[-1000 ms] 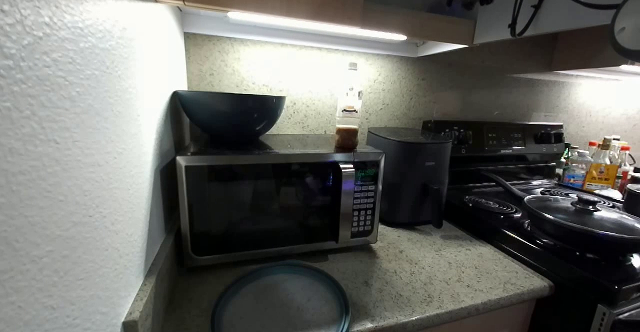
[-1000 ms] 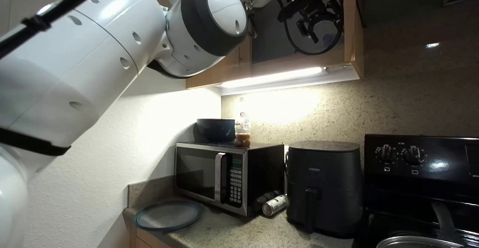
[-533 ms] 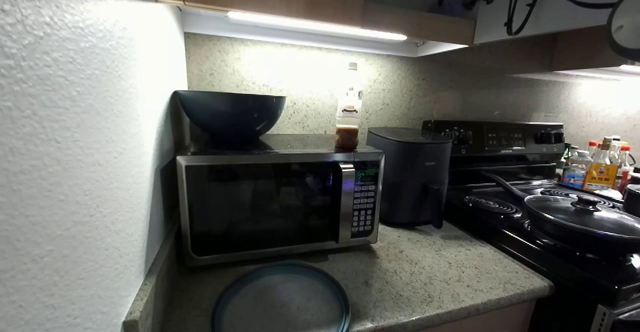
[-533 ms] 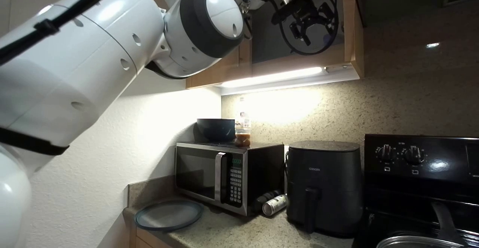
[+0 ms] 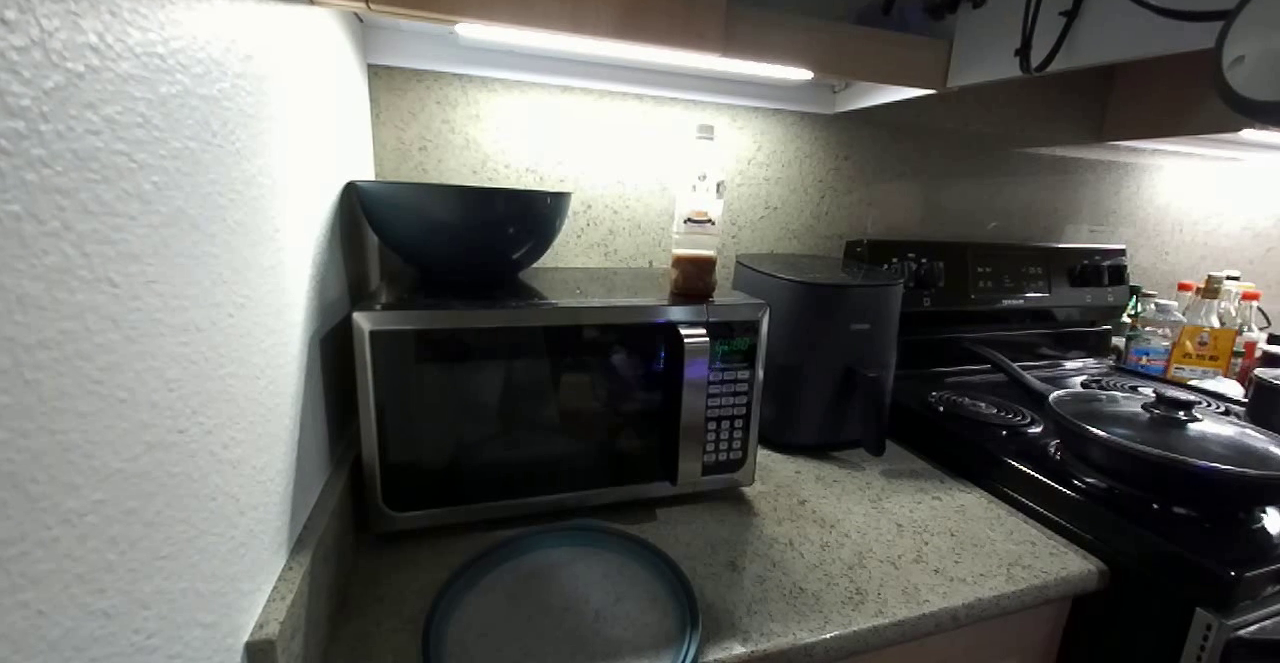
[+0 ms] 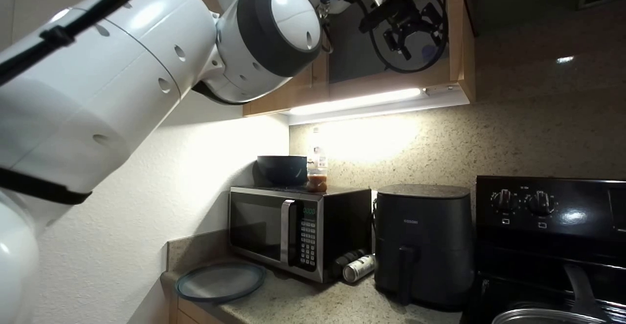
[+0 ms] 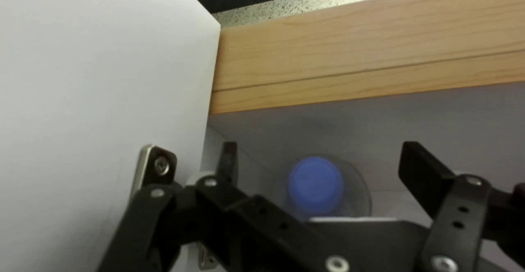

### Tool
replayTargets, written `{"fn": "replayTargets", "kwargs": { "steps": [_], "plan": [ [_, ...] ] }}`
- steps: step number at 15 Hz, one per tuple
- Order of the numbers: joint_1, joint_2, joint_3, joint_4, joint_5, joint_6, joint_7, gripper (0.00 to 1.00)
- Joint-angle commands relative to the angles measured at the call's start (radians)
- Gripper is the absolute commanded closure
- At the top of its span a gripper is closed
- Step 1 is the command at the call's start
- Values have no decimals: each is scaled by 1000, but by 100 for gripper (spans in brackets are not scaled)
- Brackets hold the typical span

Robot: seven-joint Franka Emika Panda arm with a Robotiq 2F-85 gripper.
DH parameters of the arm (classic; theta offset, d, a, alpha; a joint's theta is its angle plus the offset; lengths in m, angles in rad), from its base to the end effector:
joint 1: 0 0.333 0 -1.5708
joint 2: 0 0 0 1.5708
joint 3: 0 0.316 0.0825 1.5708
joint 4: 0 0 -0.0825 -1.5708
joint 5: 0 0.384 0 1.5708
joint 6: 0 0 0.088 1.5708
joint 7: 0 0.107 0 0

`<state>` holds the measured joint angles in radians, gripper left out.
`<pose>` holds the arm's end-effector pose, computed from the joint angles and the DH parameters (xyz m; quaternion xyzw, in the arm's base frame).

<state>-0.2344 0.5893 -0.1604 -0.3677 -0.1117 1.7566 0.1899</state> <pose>0.6145 -0.2002 0.8302 0.8813 -0.2469 0.3815 0.1297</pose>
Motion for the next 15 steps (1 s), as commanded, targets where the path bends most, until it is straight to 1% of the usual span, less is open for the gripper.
{"fn": "replayTargets", "kwargs": {
  "steps": [1,2,3,7,12,15],
  "plan": [
    [-4,2,-2,-9,-2,34,11,0],
    [-4,-3,-7,-9,-3,27,40,0],
    [1,-4,-2,-15,-3,16,9,0],
    [3,-3,-2,-15,-3,16,12,0],
    [-45,39,42,-7,62,159,-20,0],
    [-67,52,54,-7,87,217,-28,0]
  ]
}}
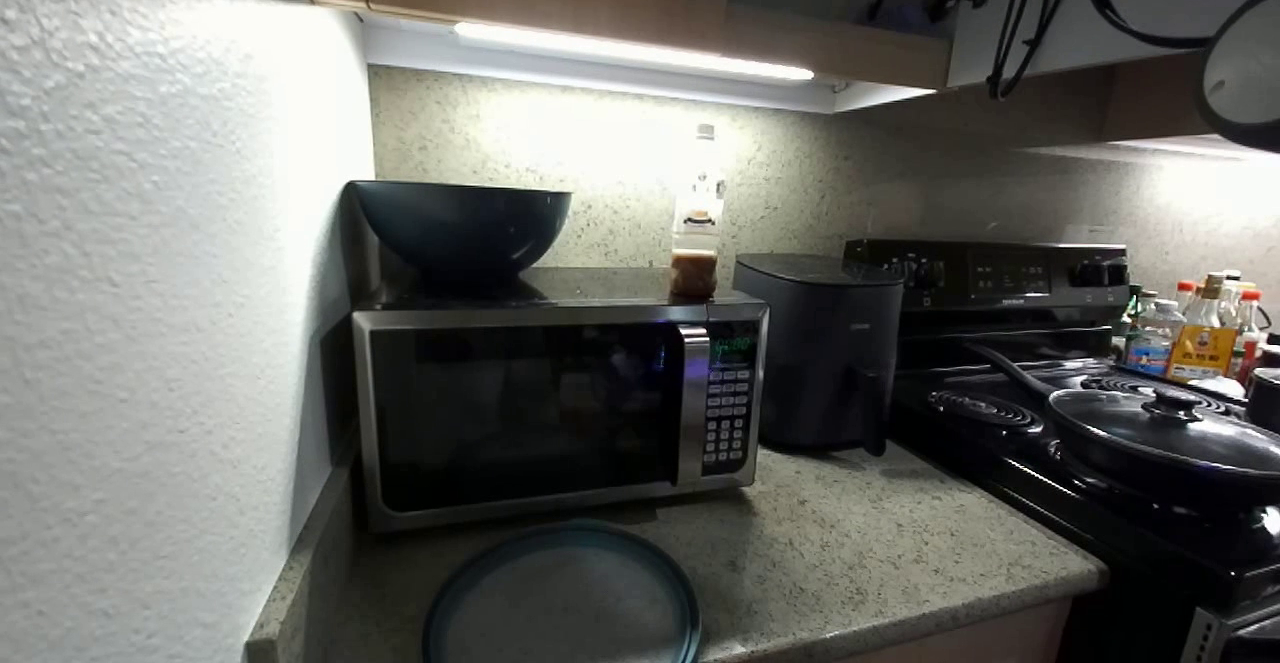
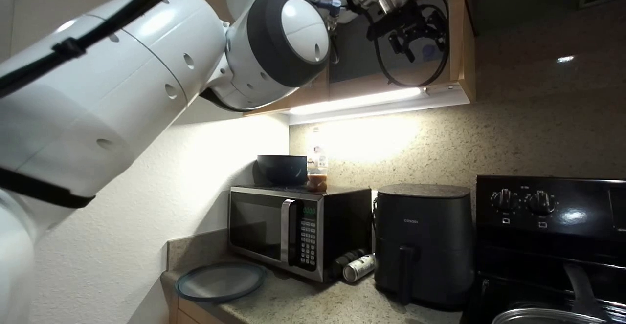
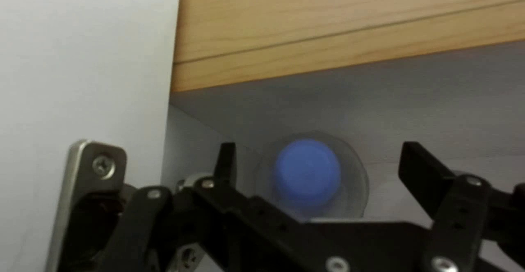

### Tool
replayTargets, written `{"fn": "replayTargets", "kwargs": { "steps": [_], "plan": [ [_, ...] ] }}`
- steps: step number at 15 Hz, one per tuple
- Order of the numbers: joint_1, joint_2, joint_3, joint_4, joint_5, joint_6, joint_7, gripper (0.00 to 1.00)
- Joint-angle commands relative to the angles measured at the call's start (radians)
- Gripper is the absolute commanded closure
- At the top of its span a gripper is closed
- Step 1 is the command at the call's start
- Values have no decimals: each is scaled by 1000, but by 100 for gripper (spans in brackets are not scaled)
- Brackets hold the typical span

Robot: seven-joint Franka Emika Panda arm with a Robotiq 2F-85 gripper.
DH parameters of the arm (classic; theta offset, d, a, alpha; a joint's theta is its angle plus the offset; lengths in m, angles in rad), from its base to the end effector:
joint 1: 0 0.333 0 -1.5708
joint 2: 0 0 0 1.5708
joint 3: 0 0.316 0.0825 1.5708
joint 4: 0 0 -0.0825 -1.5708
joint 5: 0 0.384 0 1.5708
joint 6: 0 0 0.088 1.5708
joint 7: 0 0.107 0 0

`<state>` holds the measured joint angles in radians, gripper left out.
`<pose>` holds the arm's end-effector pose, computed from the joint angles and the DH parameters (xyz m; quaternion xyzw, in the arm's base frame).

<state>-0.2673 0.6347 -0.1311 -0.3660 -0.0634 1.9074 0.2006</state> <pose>0.6351 -0.2128 0.8204 0.8629 -0.2407 0.4321 0.1039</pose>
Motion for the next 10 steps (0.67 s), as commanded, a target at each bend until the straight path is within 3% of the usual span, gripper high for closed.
{"fn": "replayTargets", "kwargs": {
  "steps": [1,2,4,10],
  "plan": [
    [-36,4,30,-8,44,71,-41,0],
    [-42,4,38,-8,53,86,-50,25],
    [-50,5,44,-10,64,105,-50,33],
    [-88,-14,61,-17,103,97,-29,72]
  ]
}}
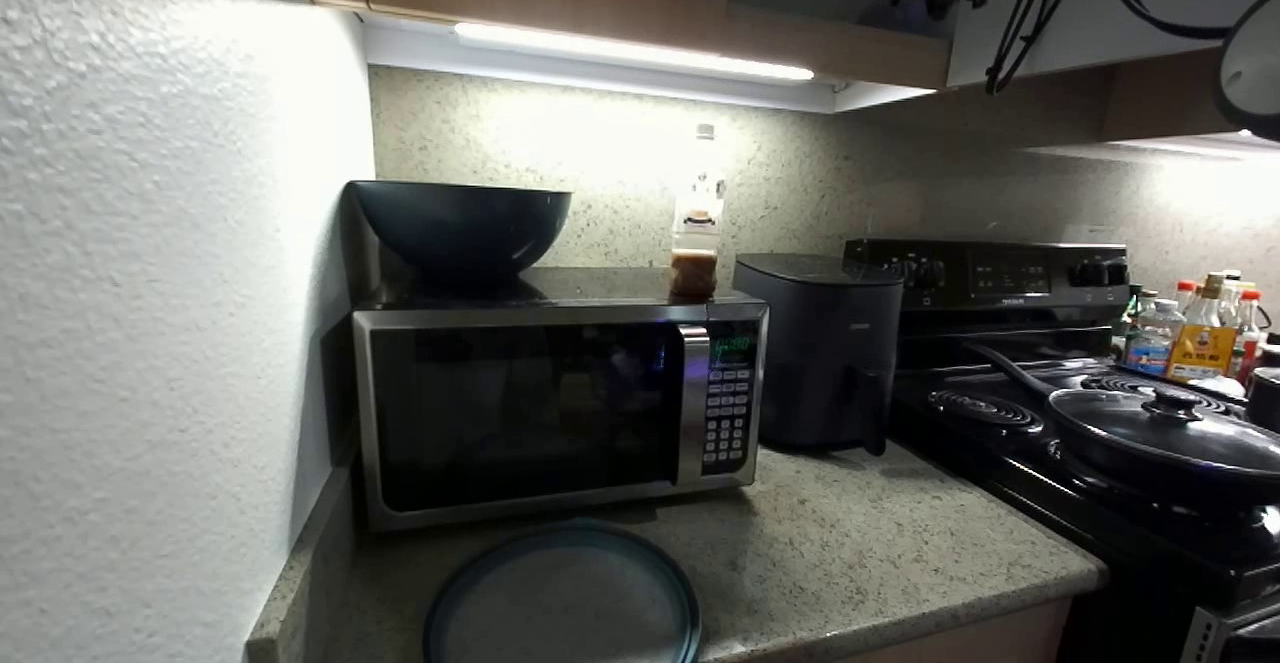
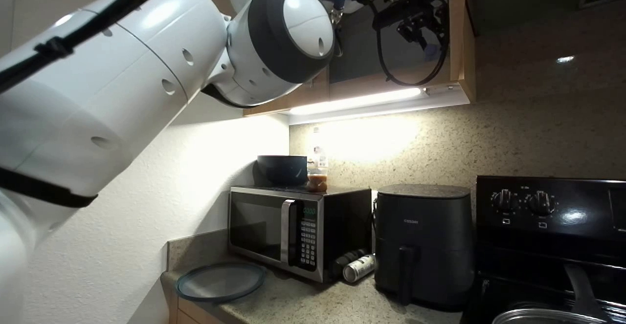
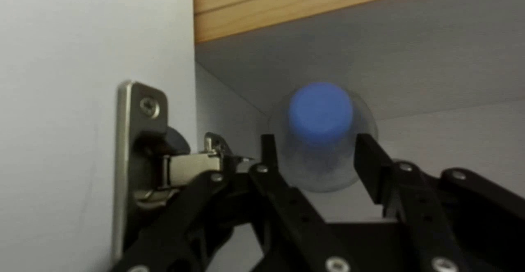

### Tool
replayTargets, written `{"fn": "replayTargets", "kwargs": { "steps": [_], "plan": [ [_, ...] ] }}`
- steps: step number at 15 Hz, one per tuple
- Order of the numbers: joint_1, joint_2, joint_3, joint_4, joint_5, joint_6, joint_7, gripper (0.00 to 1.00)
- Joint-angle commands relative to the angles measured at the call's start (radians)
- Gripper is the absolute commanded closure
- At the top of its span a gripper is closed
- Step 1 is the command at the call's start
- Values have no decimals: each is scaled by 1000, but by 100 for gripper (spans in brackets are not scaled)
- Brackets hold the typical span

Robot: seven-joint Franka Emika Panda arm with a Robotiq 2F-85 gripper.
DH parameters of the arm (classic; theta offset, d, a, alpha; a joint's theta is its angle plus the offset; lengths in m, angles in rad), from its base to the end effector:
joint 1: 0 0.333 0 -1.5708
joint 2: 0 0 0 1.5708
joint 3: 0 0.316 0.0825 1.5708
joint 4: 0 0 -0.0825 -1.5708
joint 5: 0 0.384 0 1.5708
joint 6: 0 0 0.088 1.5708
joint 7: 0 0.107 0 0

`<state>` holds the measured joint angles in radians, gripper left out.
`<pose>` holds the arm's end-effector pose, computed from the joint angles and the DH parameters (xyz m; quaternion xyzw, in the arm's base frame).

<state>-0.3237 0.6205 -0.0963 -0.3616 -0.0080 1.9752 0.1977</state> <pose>0.6192 -0.2330 0.8399 0.8429 -0.2471 0.4718 0.0771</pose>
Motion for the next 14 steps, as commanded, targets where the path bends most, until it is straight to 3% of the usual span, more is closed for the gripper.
{"fn": "replayTargets", "kwargs": {
  "steps": [1,4,11,12,14],
  "plan": [
    [-32,-4,25,-24,48,19,-23,78],
    [-16,-23,21,-34,42,-35,-15,97],
    [33,-49,7,-29,15,-112,-8,98],
    [45,-53,1,-29,3,-125,-13,72],
    [71,-61,-7,-25,-15,-141,-22,65]
  ]
}}
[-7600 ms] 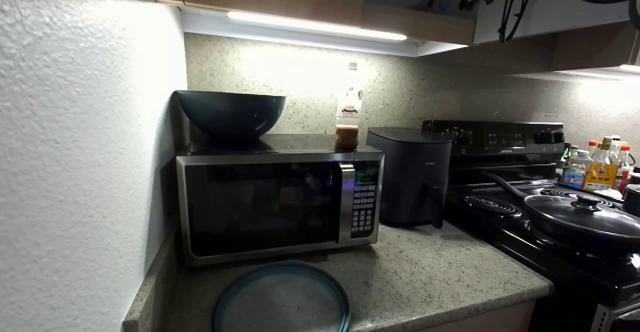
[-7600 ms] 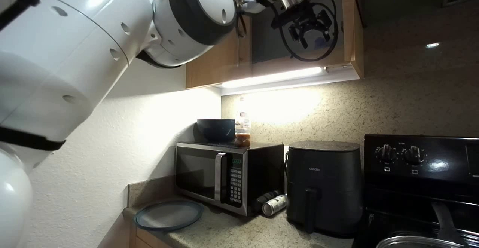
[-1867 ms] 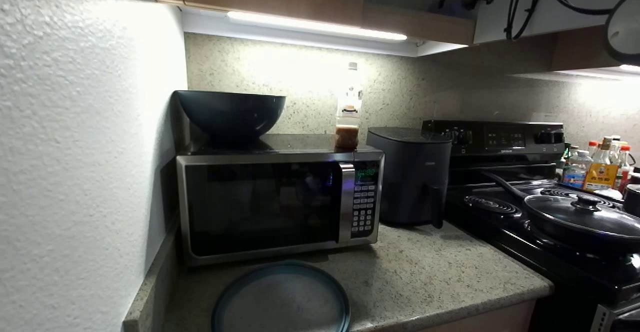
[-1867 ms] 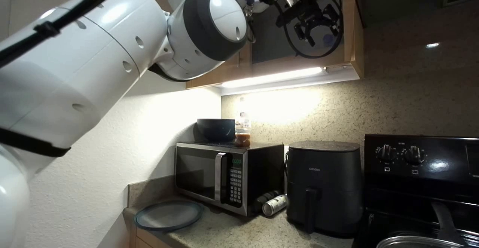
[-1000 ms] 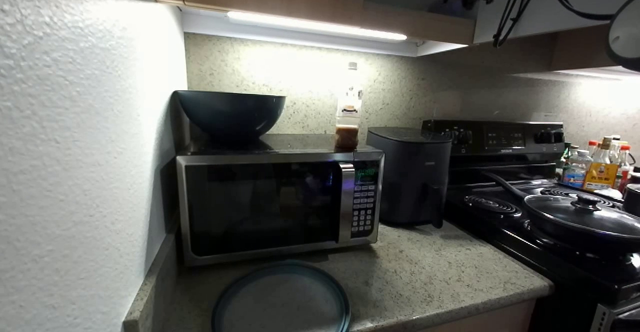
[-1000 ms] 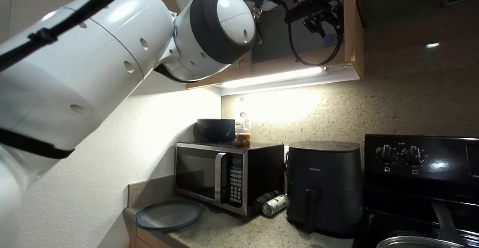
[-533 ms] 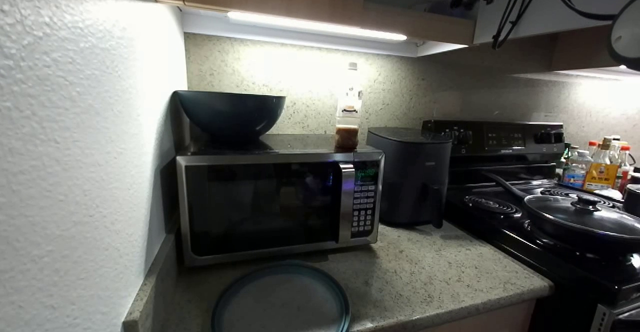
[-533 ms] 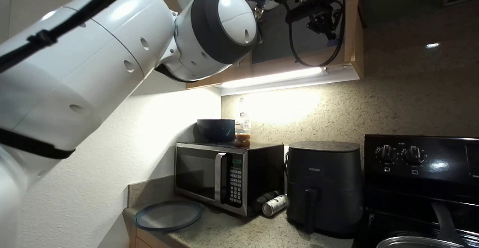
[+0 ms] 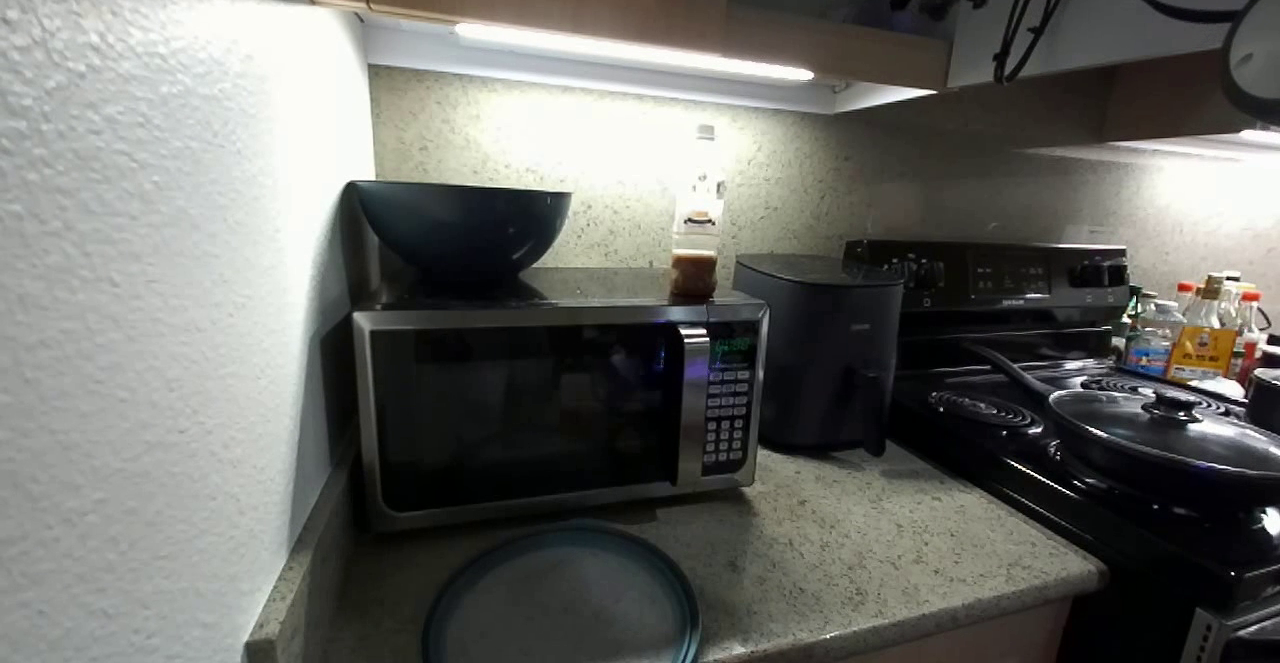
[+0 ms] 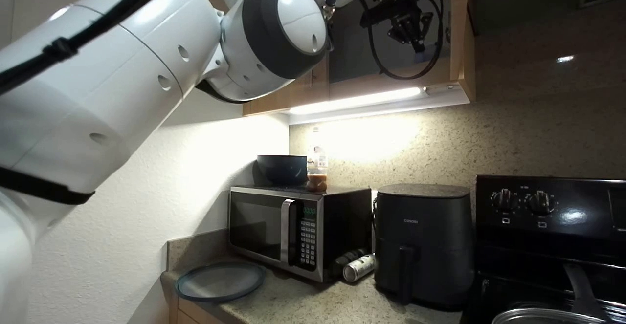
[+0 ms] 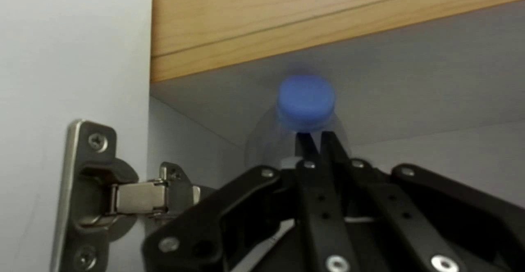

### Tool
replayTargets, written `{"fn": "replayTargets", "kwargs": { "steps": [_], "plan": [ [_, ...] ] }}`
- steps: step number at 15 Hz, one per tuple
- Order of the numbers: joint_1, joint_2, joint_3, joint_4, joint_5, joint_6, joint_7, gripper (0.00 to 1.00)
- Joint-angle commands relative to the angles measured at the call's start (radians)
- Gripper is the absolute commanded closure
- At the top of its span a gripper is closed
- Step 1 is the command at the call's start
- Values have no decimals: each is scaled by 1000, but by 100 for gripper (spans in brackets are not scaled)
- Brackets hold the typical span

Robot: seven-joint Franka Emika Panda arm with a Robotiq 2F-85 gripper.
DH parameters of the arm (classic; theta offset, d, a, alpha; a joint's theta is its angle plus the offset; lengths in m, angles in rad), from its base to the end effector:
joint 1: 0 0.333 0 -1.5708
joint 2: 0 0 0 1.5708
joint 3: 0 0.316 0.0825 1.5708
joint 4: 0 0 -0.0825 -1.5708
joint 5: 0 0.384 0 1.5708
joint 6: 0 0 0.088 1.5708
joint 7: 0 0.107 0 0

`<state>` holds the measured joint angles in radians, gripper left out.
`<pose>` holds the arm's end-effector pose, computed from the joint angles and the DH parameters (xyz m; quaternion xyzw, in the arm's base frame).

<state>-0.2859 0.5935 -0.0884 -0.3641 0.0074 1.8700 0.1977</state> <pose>0.6168 -0.2042 0.8419 0.8657 -0.2356 0.4383 0.0540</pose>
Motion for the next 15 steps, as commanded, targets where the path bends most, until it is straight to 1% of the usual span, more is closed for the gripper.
{"fn": "replayTargets", "kwargs": {
  "steps": [1,5,10,11,15],
  "plan": [
    [40,-36,-16,-20,-33,-37,-23,60],
    [77,-48,-21,-20,-51,-48,-19,34],
    [99,-54,-40,-14,-80,-45,-12,3],
    [101,-55,-45,-11,-91,-42,-11,0],
    [107,-64,-72,-7,-133,-45,-1,0]
  ]
}}
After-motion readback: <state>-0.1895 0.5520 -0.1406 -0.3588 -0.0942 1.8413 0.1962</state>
